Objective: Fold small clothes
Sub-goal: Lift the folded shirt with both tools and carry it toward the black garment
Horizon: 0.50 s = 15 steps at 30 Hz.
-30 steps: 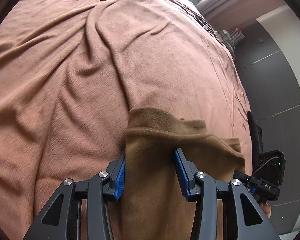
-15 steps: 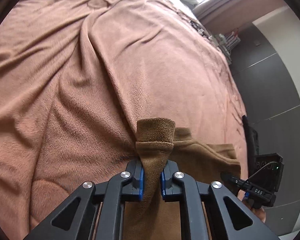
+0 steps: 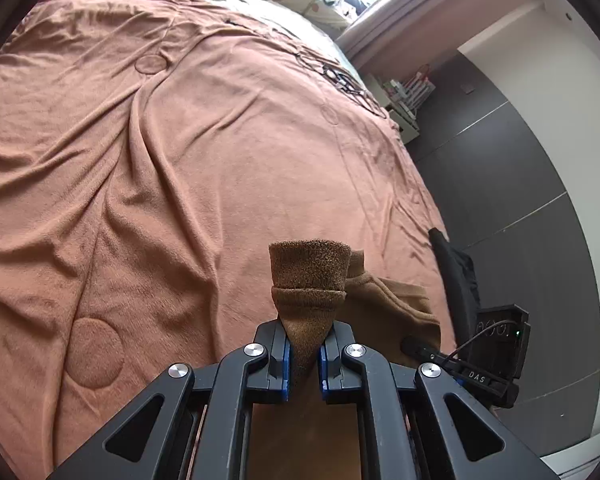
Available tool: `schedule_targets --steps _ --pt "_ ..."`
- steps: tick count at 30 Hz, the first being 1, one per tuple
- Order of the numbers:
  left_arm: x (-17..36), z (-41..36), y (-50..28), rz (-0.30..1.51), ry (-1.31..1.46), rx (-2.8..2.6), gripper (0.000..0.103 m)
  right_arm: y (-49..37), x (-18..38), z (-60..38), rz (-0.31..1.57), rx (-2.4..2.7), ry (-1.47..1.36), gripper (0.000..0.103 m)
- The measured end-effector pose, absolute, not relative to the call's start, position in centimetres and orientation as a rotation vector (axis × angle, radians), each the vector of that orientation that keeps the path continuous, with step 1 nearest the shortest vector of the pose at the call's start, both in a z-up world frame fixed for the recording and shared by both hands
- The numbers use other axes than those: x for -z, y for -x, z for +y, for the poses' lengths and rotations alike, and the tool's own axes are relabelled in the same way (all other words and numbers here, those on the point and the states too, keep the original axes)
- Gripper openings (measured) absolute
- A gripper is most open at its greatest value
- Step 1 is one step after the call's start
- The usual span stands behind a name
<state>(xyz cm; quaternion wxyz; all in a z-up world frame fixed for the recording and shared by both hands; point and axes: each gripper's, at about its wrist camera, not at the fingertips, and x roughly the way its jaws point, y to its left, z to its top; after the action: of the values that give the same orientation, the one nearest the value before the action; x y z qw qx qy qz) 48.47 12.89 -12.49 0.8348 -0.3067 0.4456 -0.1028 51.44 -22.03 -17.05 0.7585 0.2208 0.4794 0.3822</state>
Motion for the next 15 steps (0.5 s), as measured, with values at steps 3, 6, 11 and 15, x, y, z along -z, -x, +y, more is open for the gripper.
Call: schedule_targets --steps 3,6,11,15 --pt "11.3 12.8 -47.8 0.922 0.652 0.225 0.010 -50.4 16.1 -22.8 1.008 -0.858 -0.498 0.010" --pt "10.0 12.7 -47.2 0.893 0.657 0.236 0.010 -49.4 14.9 -24.0 0.967 -0.880 -0.502 0.010" --pt "6.9 12.0 -46.0 0.840 0.650 0.264 0.010 -47.4 12.2 -25.6 0.908 -0.895 -0.478 0.010" --pt "4.3 11.2 -44.9 0.797 0.644 0.291 0.010 -46.0 10.4 -26.3 0.864 -0.905 -0.468 0.010"
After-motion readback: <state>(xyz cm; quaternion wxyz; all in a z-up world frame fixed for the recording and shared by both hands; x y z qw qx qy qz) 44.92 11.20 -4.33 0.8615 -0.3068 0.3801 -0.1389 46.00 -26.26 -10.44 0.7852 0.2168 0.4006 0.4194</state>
